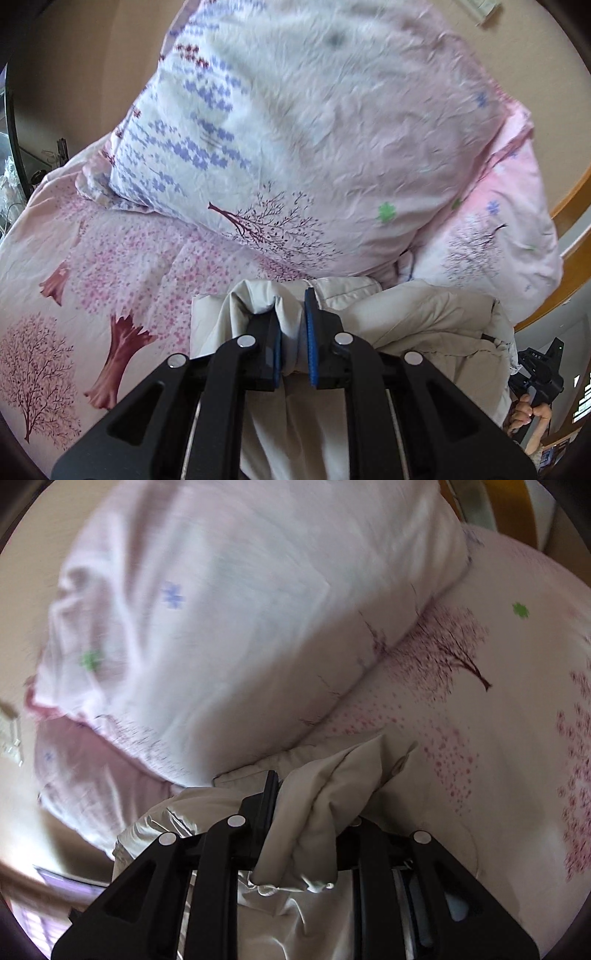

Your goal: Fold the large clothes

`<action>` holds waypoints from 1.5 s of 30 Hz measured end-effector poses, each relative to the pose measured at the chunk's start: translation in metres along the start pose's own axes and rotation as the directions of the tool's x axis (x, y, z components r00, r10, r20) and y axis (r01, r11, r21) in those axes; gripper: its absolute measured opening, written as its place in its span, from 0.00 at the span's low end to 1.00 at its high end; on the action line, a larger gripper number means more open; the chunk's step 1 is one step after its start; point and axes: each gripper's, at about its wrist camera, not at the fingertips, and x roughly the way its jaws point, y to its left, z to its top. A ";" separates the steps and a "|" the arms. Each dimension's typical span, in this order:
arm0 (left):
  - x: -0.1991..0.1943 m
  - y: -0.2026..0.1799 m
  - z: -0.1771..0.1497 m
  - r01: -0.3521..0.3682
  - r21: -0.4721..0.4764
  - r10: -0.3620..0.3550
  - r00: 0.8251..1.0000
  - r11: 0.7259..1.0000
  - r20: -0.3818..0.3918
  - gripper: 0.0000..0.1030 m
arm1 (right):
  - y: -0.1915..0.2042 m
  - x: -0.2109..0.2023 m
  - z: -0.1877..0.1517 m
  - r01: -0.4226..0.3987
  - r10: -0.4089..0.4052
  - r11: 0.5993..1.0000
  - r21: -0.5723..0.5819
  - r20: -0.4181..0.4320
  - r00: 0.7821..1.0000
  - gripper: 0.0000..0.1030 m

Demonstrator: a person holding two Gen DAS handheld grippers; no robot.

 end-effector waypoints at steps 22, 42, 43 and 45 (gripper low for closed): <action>-0.035 0.001 0.011 0.128 0.010 -0.128 0.985 0.992 0.116 0.72 | 0.007 -0.055 0.004 -0.048 0.092 0.971 -0.236 0.178 0.980 0.55; 0.016 -0.081 -0.058 -0.093 0.375 0.124 0.991 0.922 -0.058 0.61 | 0.065 0.039 -0.069 0.173 -0.266 0.752 -0.636 -0.053 0.963 0.35; 0.020 -0.081 -0.056 -0.100 0.367 0.131 0.989 0.925 -0.061 0.60 | 0.064 0.044 -0.067 0.180 -0.278 0.760 -0.625 -0.062 0.959 0.35; 0.030 -0.081 -0.052 -0.119 0.352 0.152 0.986 0.928 -0.068 0.59 | 0.064 0.055 -0.061 0.185 -0.292 0.776 -0.602 -0.083 0.953 0.35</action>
